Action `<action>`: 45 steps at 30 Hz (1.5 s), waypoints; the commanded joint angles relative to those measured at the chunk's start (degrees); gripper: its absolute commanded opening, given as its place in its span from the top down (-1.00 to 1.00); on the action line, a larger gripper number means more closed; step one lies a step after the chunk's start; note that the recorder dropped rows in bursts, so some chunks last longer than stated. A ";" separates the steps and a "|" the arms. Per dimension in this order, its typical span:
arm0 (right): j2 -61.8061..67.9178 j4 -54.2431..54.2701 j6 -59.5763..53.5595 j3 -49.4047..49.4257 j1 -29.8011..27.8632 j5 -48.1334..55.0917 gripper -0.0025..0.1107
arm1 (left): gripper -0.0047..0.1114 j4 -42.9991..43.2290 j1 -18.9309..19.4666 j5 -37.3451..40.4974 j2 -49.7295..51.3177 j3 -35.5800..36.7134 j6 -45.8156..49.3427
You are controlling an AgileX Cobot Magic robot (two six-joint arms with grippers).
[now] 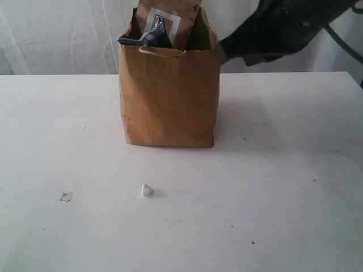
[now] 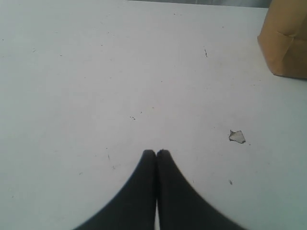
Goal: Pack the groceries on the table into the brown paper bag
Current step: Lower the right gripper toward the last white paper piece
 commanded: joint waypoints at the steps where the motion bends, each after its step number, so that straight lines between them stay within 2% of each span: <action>1: -2.72 0.81 -3.24 11.12 -0.15 -7.74 0.96 | 0.92 0.44 0.12 0.12 -0.28 0.21 -0.07; 7: -9.47 6.55 -13.81 28.86 1.78 -31.36 0.96 | 0.92 0.44 0.12 0.12 -0.28 0.21 -0.07; 11: -11.33 8.28 -14.37 35.16 5.18 -44.85 0.96 | 0.92 0.44 0.12 0.12 -0.28 0.21 -0.07; 17: -3.63 8.82 -14.37 37.37 11.51 -50.79 0.96 | 0.92 0.41 0.12 0.05 -0.28 0.21 -0.07; 25: 10.87 8.82 -14.23 31.07 20.19 -51.99 0.96 | 0.92 0.41 0.12 0.05 -0.28 0.21 -0.07; 27: 13.63 8.94 -12.36 28.65 20.92 -48.83 0.96 | 0.92 0.41 0.12 0.05 -0.28 0.21 -0.07; 29: 15.80 10.00 -9.85 24.81 21.29 -40.52 0.96 | 0.92 0.41 0.12 0.05 -0.28 0.21 -0.07; 32: 16.81 10.97 -13.49 17.02 21.41 -23.91 0.96 | 0.92 0.41 0.12 0.05 -0.28 0.21 -0.07; 35: 16.60 11.80 -15.89 9.17 21.41 -14.08 0.96 | 0.92 0.41 0.12 0.05 -0.28 0.21 -0.07; 45: 29.36 10.15 -17.10 -3.95 19.14 -1.48 0.96 | 0.92 0.41 0.12 0.05 -0.28 0.21 -0.07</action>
